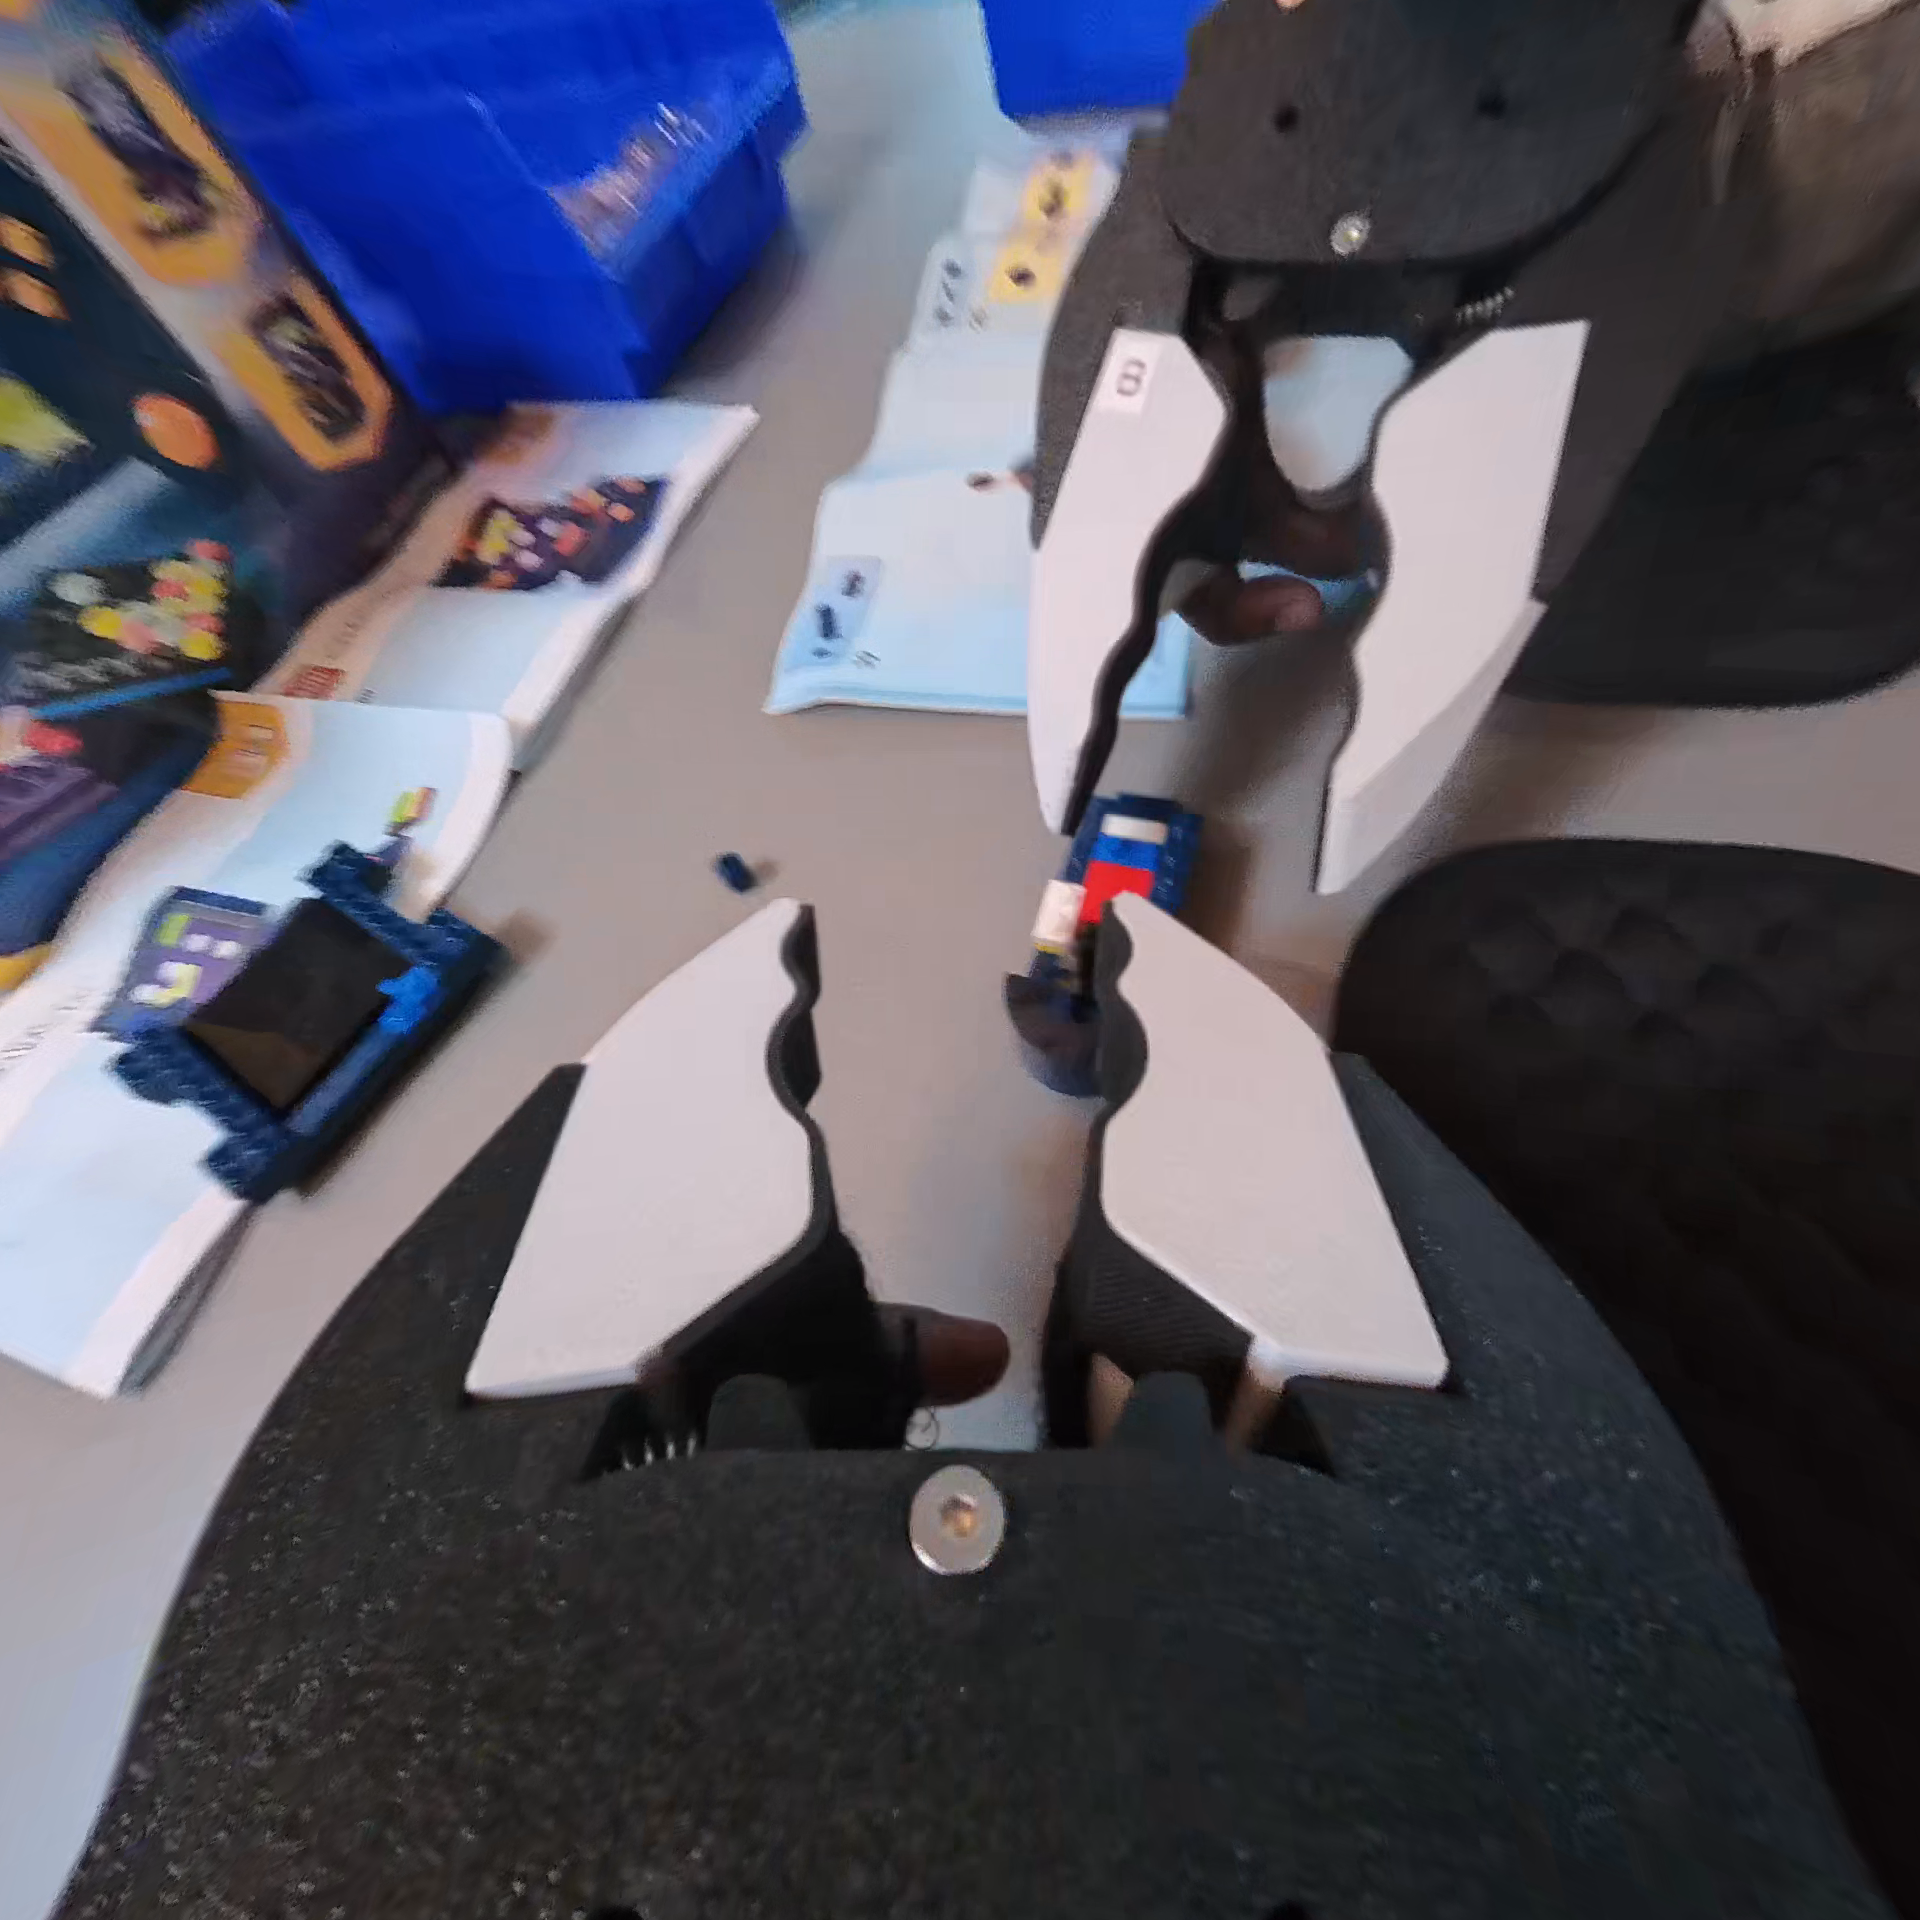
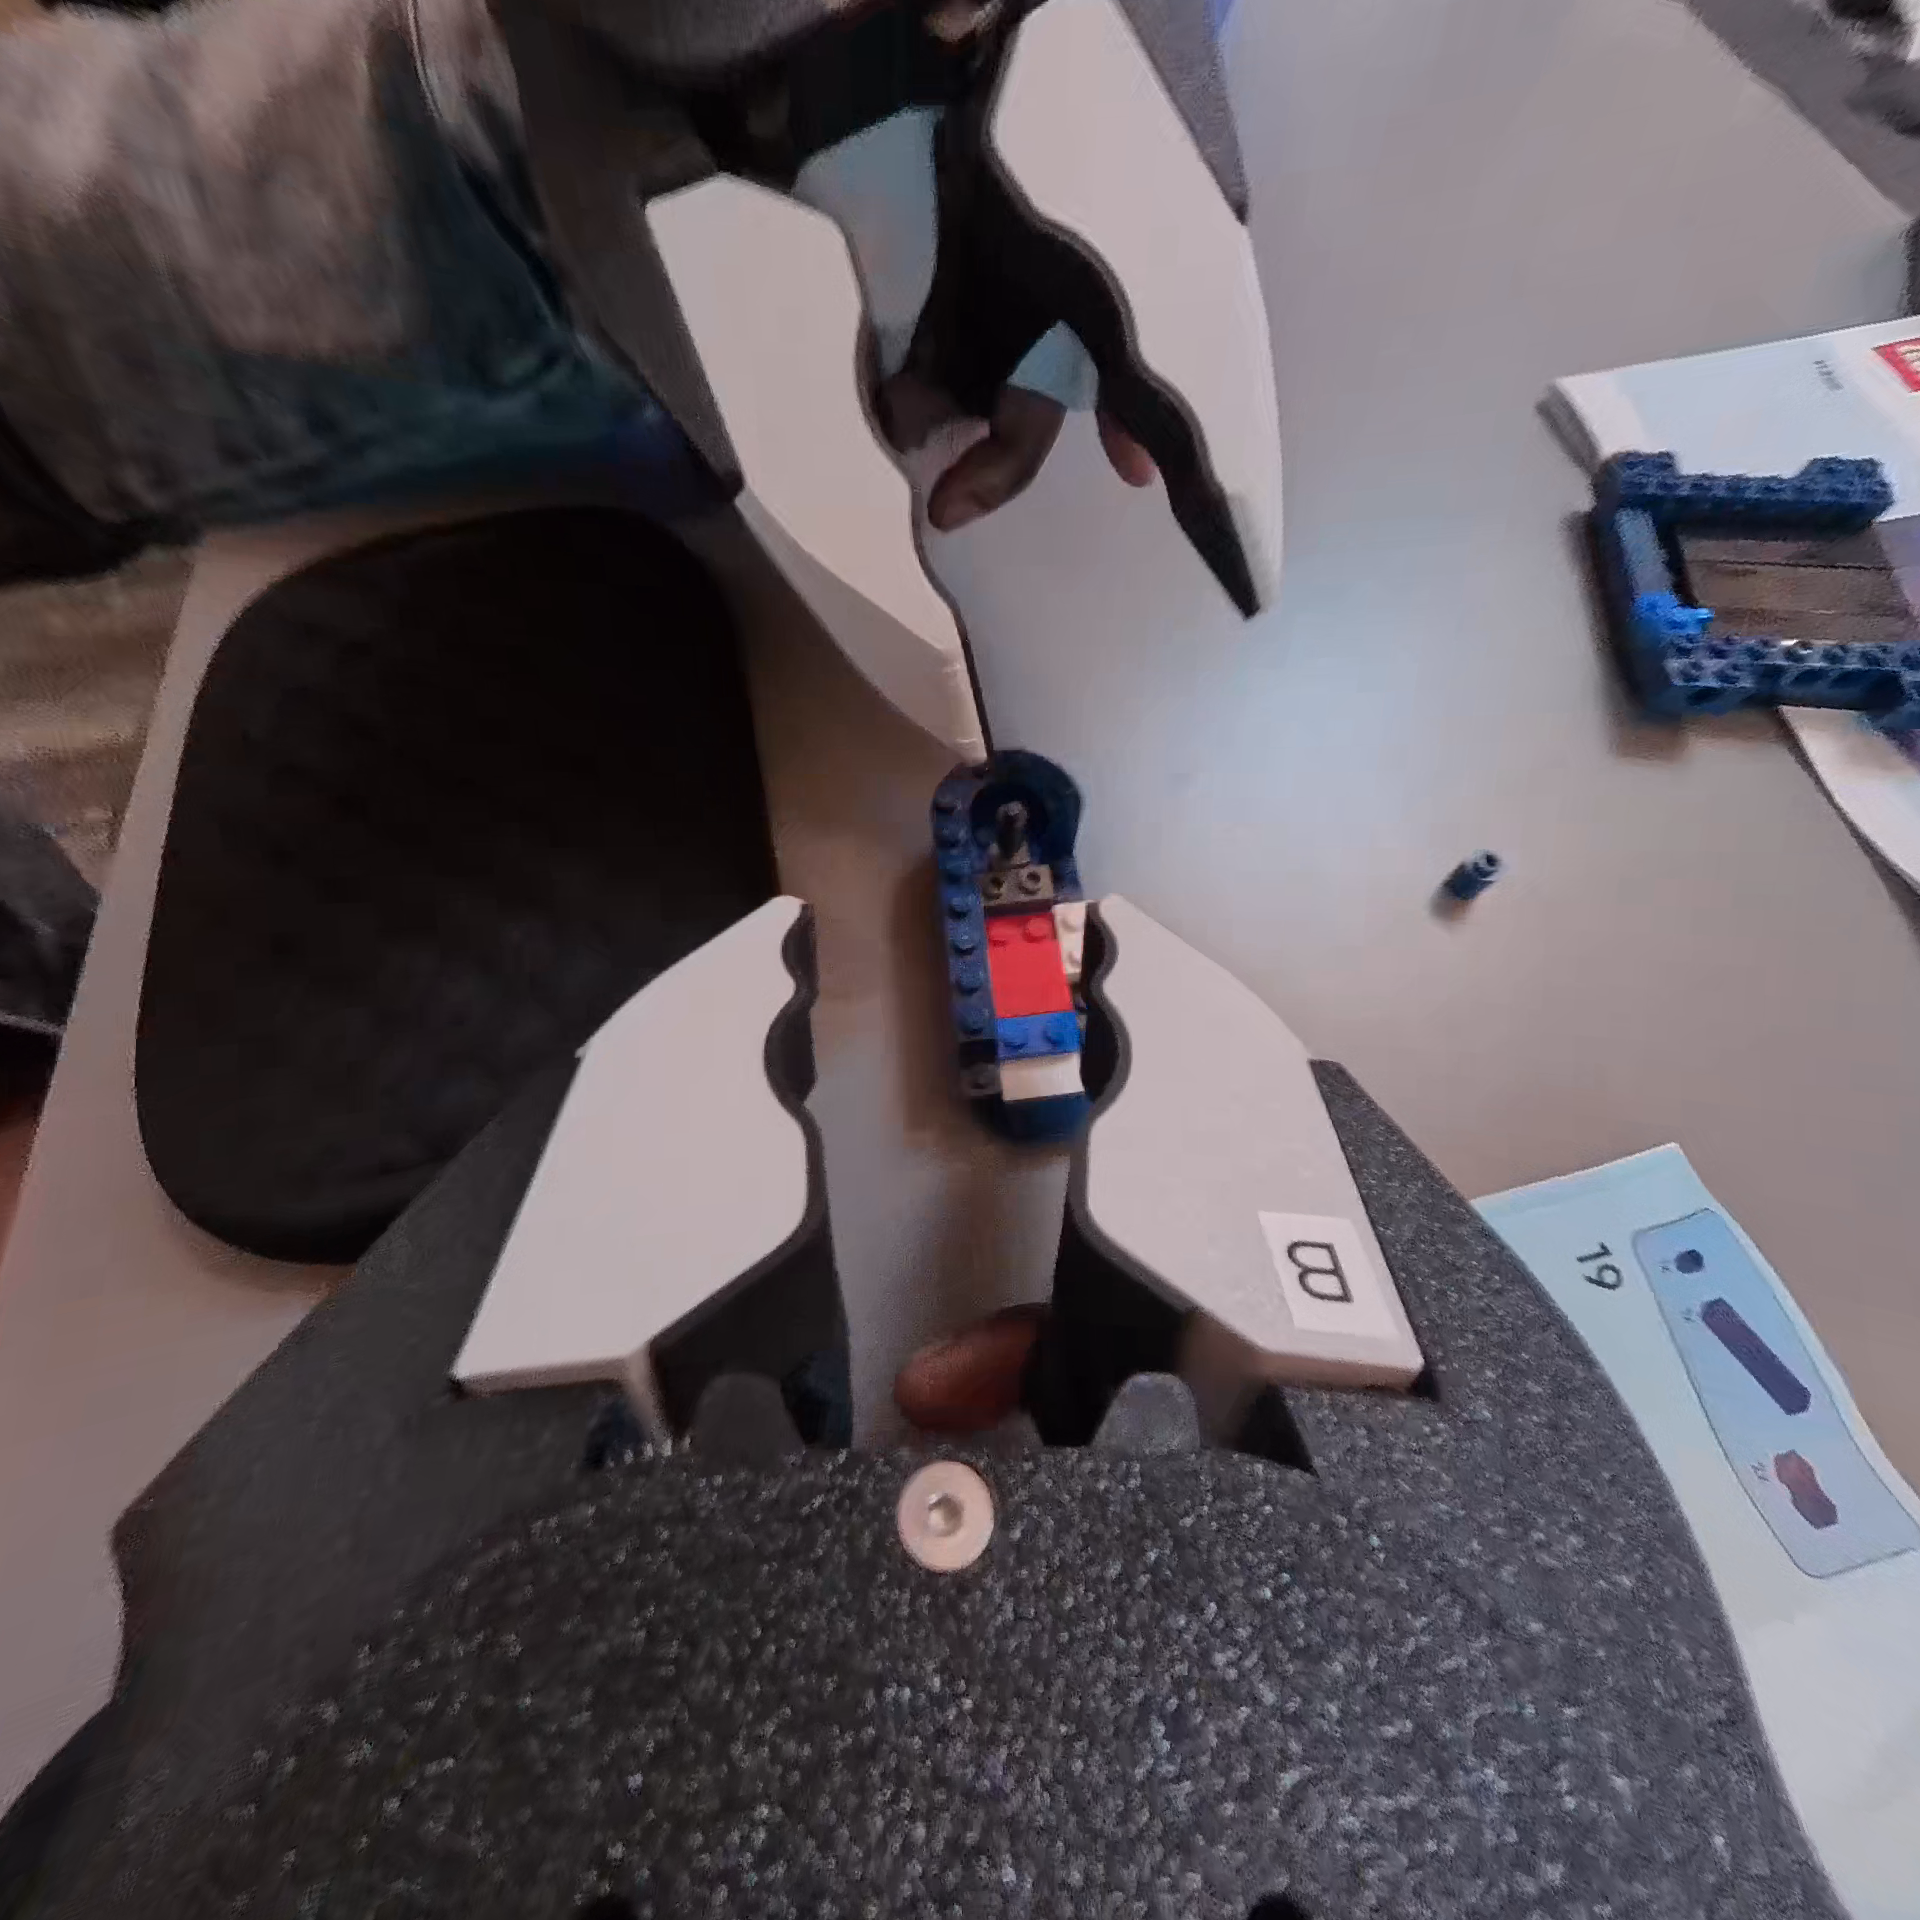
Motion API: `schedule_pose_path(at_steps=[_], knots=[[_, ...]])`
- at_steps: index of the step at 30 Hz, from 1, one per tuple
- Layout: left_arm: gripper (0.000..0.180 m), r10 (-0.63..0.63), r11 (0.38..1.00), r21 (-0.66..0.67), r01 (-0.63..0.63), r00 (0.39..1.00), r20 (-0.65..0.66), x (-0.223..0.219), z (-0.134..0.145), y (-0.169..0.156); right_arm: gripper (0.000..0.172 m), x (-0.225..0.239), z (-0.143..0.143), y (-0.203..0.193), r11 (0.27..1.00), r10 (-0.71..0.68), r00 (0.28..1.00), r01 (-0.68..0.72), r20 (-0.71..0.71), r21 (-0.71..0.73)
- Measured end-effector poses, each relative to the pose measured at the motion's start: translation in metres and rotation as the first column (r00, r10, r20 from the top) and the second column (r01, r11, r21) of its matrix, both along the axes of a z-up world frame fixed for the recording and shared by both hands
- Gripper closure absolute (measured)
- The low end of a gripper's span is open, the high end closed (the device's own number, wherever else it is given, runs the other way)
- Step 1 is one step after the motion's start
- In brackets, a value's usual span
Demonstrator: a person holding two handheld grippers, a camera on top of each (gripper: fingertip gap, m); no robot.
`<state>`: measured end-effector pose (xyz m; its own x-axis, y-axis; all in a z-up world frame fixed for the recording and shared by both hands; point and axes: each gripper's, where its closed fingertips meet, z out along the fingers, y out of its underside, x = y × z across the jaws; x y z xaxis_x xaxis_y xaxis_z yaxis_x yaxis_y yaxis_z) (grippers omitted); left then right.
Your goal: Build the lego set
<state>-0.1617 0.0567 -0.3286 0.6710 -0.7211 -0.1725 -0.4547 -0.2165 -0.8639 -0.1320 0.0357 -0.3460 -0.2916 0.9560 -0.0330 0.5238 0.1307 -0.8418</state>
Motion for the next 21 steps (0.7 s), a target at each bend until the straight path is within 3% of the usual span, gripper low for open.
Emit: schedule_pose_path(at_steps=[2, 6, 9, 13, 21], knots=[[0.128, 0.051, 0.997, 0.058, -0.052, 0.999, 0.021, -0.009, 0.008, 0.006, 0.116, 0.0, 0.003, 0.012, 0.999, -0.048, 0.998, 0.048, -0.027, -0.015], [0.13, 0.119, 0.992, -0.058, -0.116, 0.991, 0.063, -0.03, 0.0, 0.009, 0.103, 0.001, -0.01, 0.025, 0.995, -0.094, 0.995, 0.095, 0.031, -0.008], [0.137, 0.128, 0.99, -0.067, -0.122, 0.987, 0.093, -0.041, 0.001, 0.009, 0.101, 0.002, -0.017, 0.027, 0.993, -0.113, 0.991, 0.111, 0.069, 0.032], [0.136, 0.168, 0.982, -0.089, -0.165, 0.985, 0.038, -0.058, -0.008, 0.009, 0.101, 0.003, -0.024, 0.028, 0.992, -0.12, 0.987, 0.114, 0.109, 0.06], [0.133, 0.064, 0.988, -0.135, -0.072, 0.996, -0.063, -0.039, -0.024, -0.002, 0.098, 0.008, -0.03, 0.032, 0.992, -0.115, 0.981, 0.107, 0.156, 0.063]])
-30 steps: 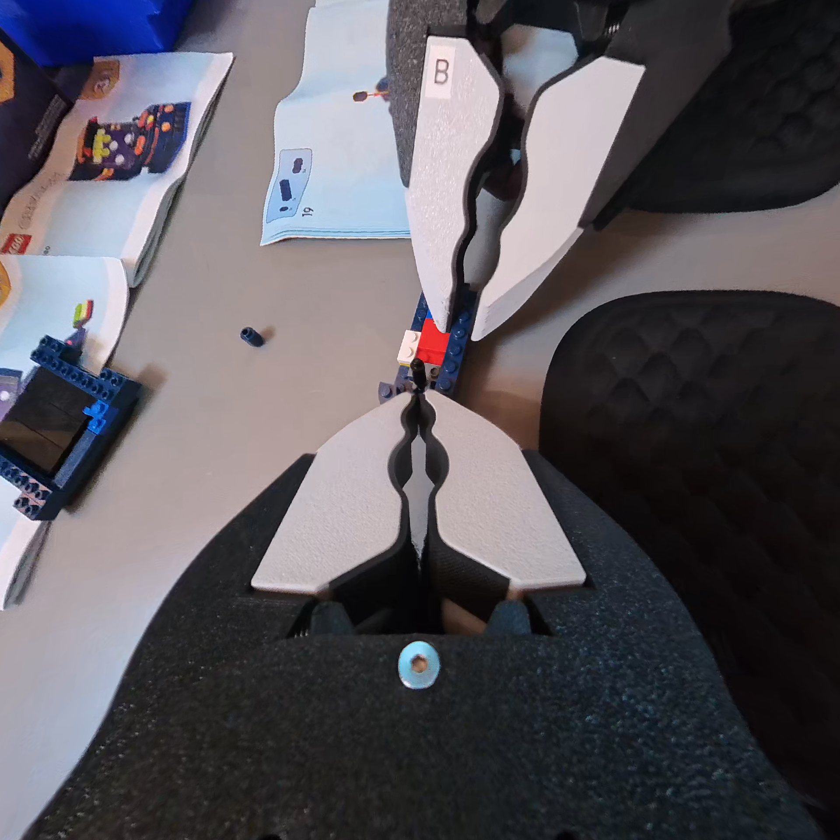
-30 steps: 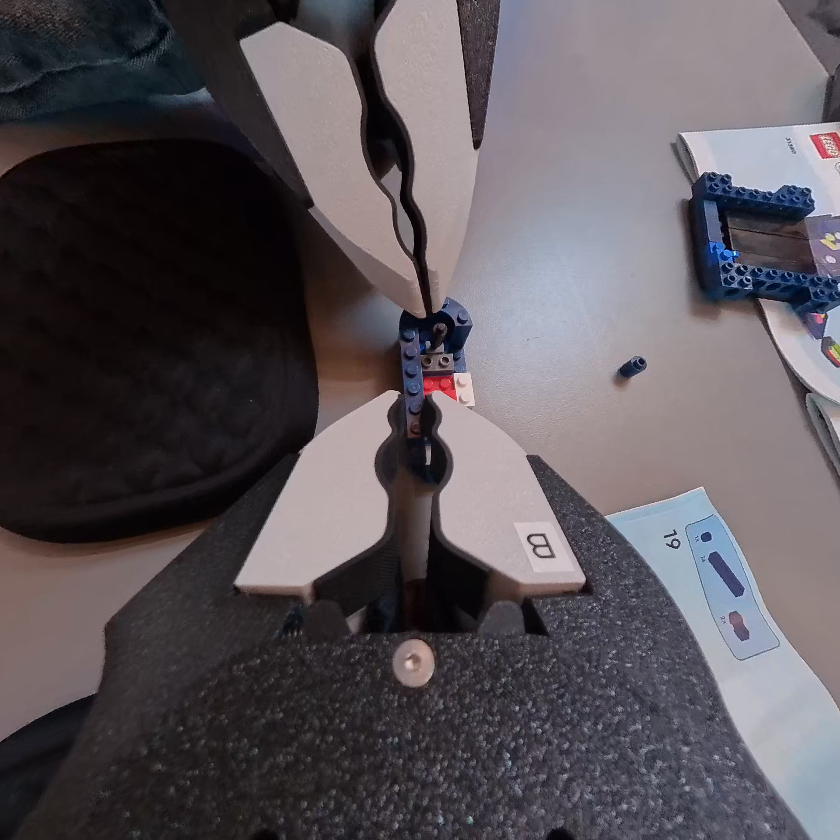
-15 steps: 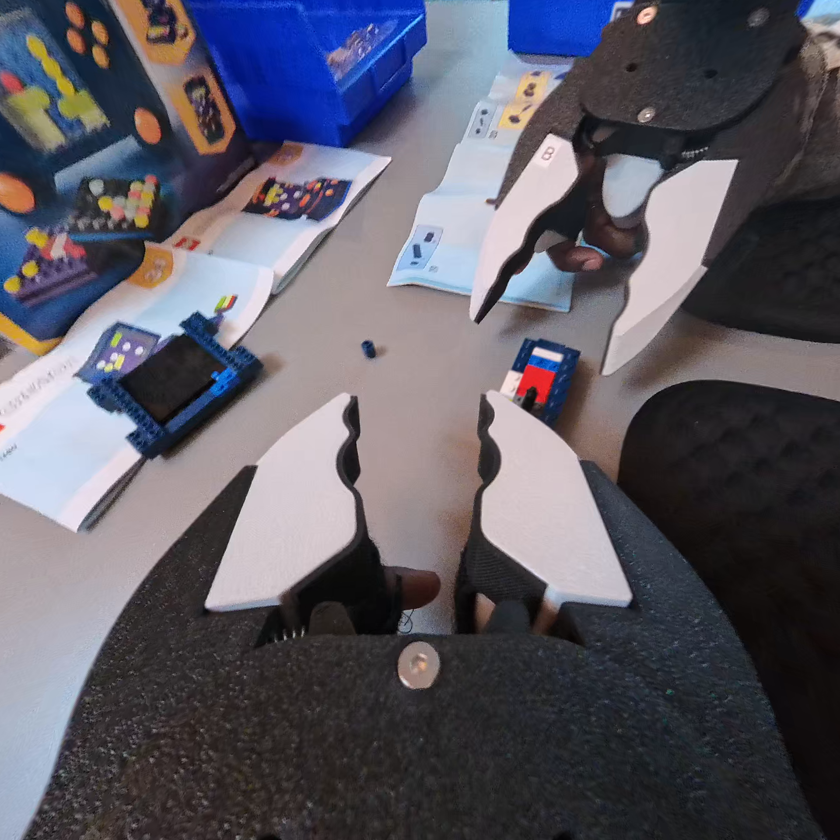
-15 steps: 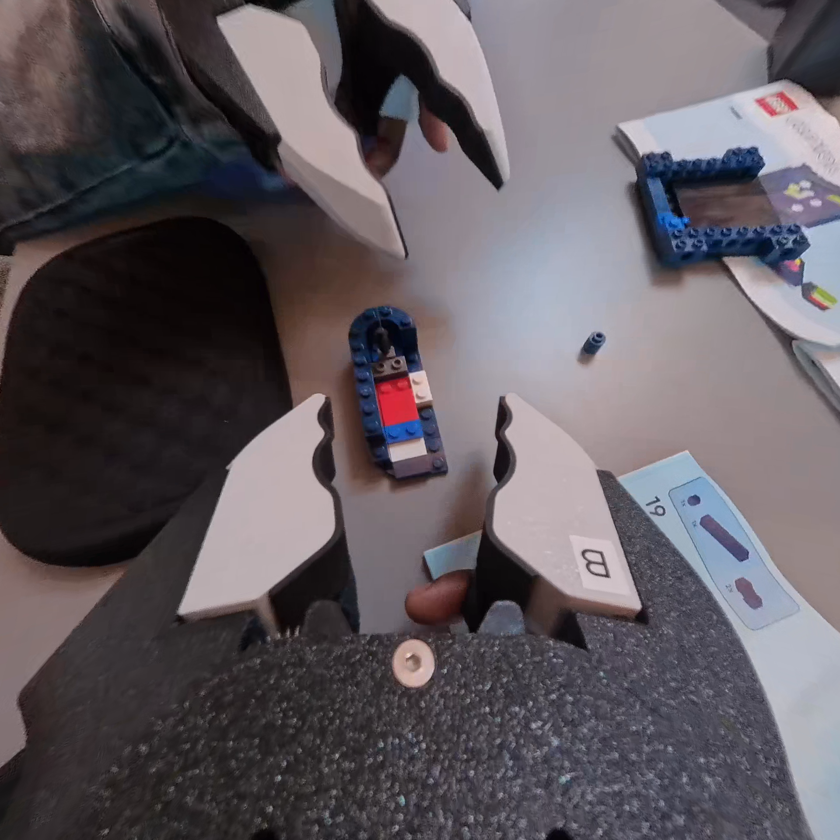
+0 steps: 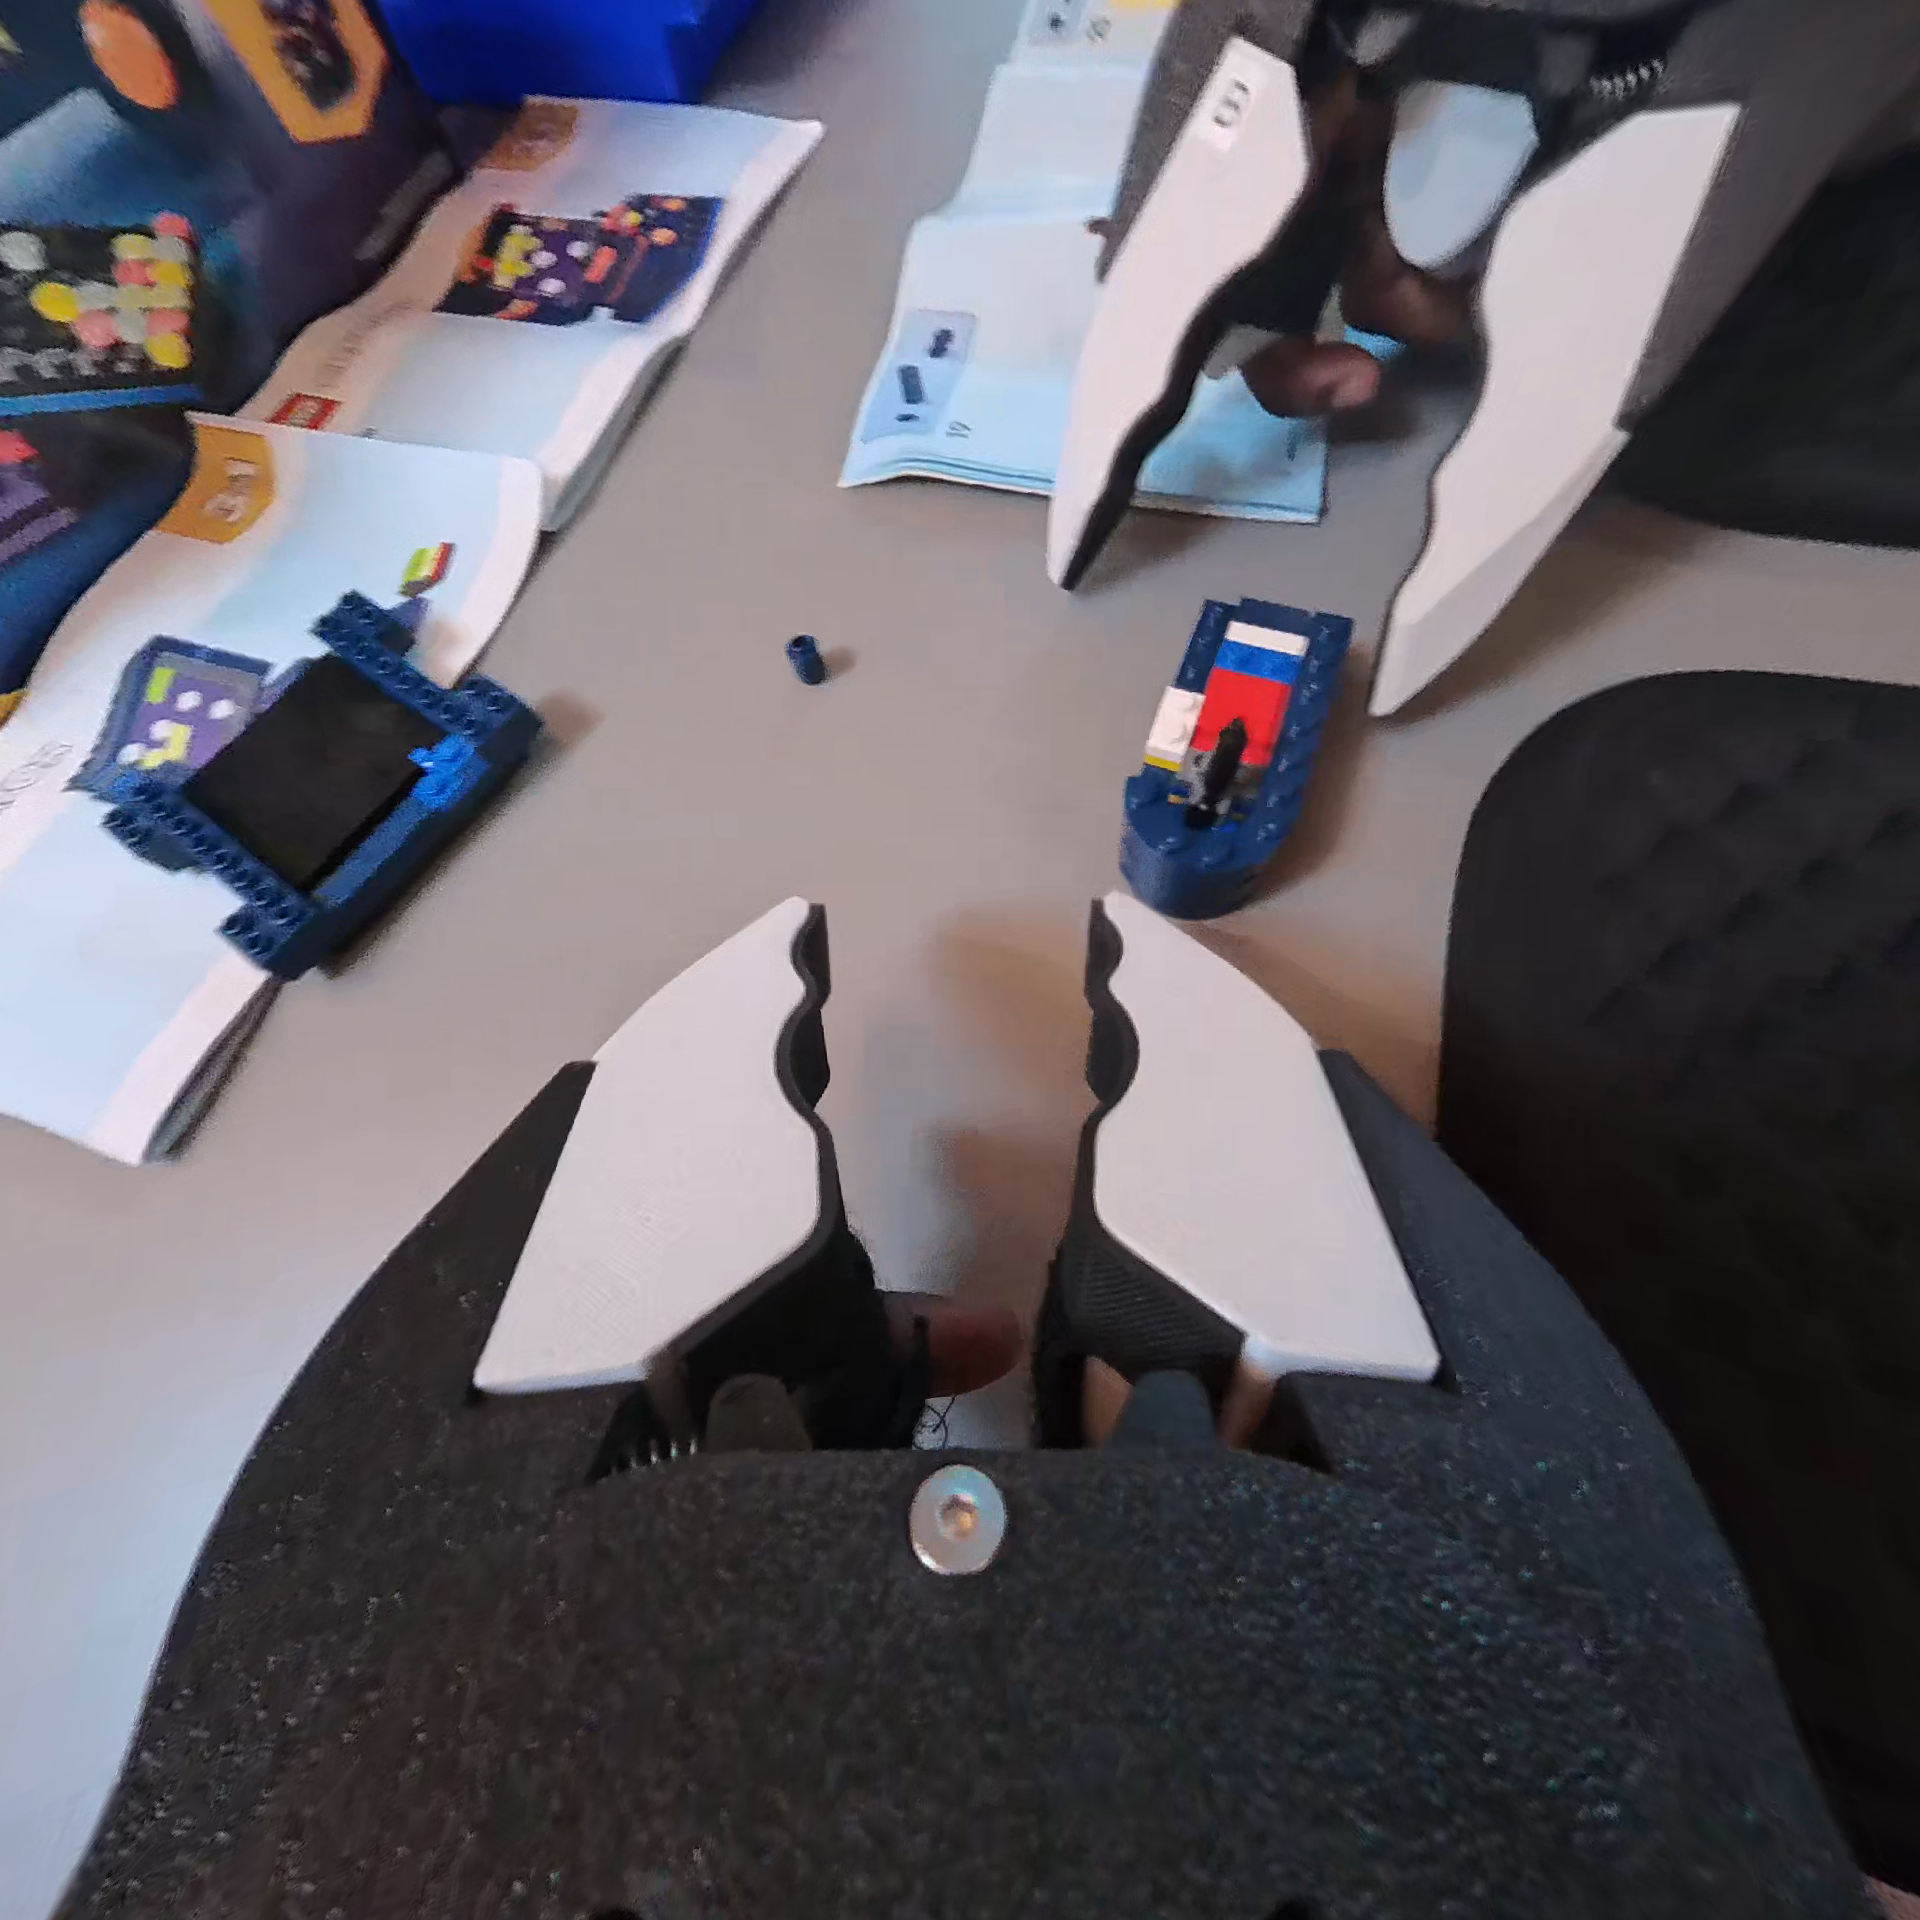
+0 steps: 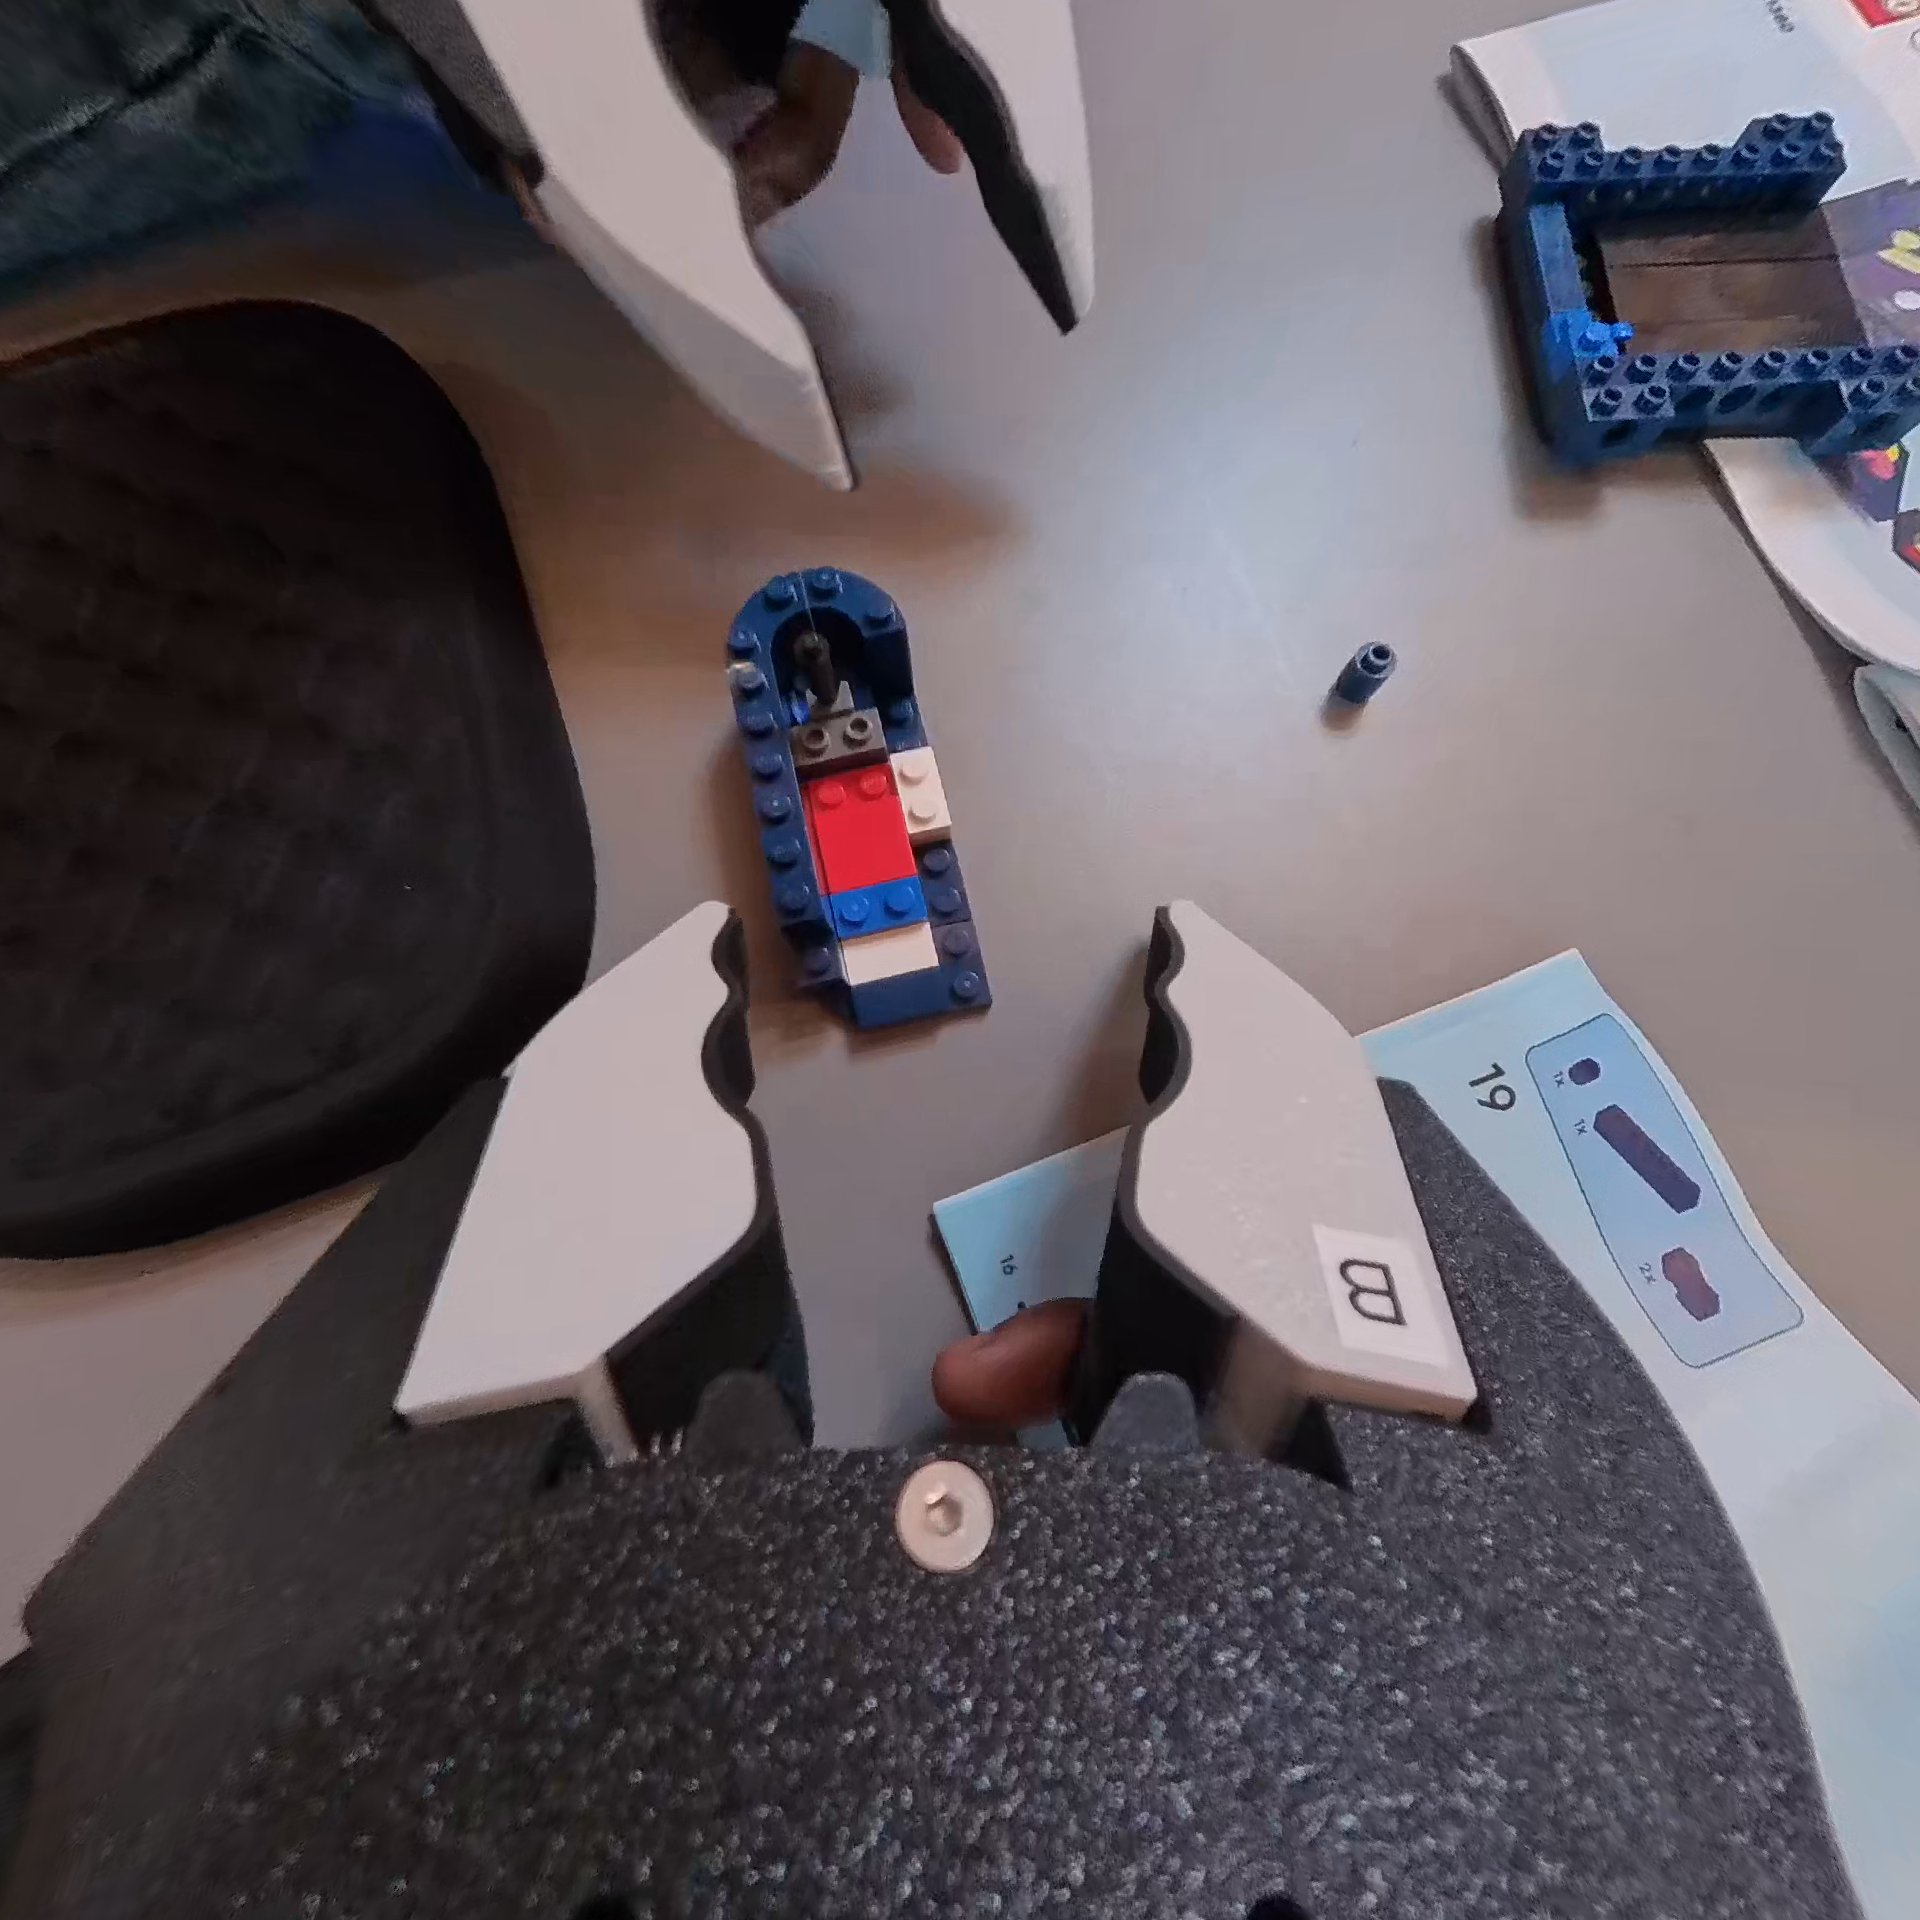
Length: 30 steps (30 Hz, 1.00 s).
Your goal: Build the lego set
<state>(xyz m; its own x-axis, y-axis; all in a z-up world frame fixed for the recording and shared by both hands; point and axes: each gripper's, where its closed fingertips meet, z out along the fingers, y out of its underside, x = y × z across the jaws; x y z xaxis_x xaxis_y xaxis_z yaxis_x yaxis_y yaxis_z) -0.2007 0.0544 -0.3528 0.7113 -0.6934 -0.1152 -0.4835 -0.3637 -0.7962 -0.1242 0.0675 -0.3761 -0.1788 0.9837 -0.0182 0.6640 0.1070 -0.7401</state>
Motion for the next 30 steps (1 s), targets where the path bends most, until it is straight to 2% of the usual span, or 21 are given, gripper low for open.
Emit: schedule_pose_path(at_steps=[4, 9, 13, 16, 20, 22, 24, 28, 30], knots=[[0.123, -0.051, 0.997, -0.051, 0.053, 0.998, 0.031, 0.012, -0.007, -0.006, 0.102, 0.001, -0.002, 0.001, 1.0, -0.008, 1.0, 0.007, 0.013, 0.009], [0.127, -0.074, 0.991, -0.109, 0.072, 0.997, -0.016, 0.022, -0.024, -0.006, 0.114, 0.003, -0.002, -0.001, 1.0, 0.009, 1.0, -0.009, 0.028, 0.018], [0.135, -0.002, 0.997, -0.079, -0.002, 0.999, -0.041, 0.016, -0.024, 0.005, 0.126, 0.009, 0.0, -0.017, 0.996, 0.091, 0.994, -0.09, 0.061, -0.015], [0.14, 0.109, 0.993, -0.026, -0.112, 0.991, -0.076, 0.005, -0.021, 0.018, 0.128, 0.012, 0.006, -0.025, 0.99, 0.133, 0.99, -0.131, 0.044, -0.05], [0.144, 0.11, 0.994, -0.002, -0.111, 0.987, -0.12, -0.001, -0.019, 0.015, 0.125, 0.011, 0.008, -0.009, 0.996, 0.069, 0.998, -0.068, 0.01, -0.05], [0.146, 0.059, 0.996, -0.066, -0.067, 0.991, -0.117, -0.002, -0.021, 0.004, 0.117, 0.008, 0.007, -0.004, 0.997, 0.041, 0.999, -0.042, -0.01, -0.066], [0.148, -0.059, 0.988, -0.147, 0.049, 0.996, -0.067, 0.011, -0.02, -0.014, 0.116, 0.008, 0.005, -0.008, 0.995, 0.062, 0.998, -0.063, -0.008, -0.08], [0.146, -0.177, 0.968, -0.186, 0.168, 0.984, -0.032, 0.031, -0.017, -0.031, 0.114, 0.01, 0.003, -0.012, 0.994, 0.102, 0.995, -0.101, 0.003, -0.029], [0.148, -0.193, 0.96, -0.206, 0.188, 0.981, -0.005, 0.043, -0.021, -0.032, 0.116, 0.012, -0.001, -0.011, 0.996, 0.093, 0.995, -0.092, 0.033, -0.021]])
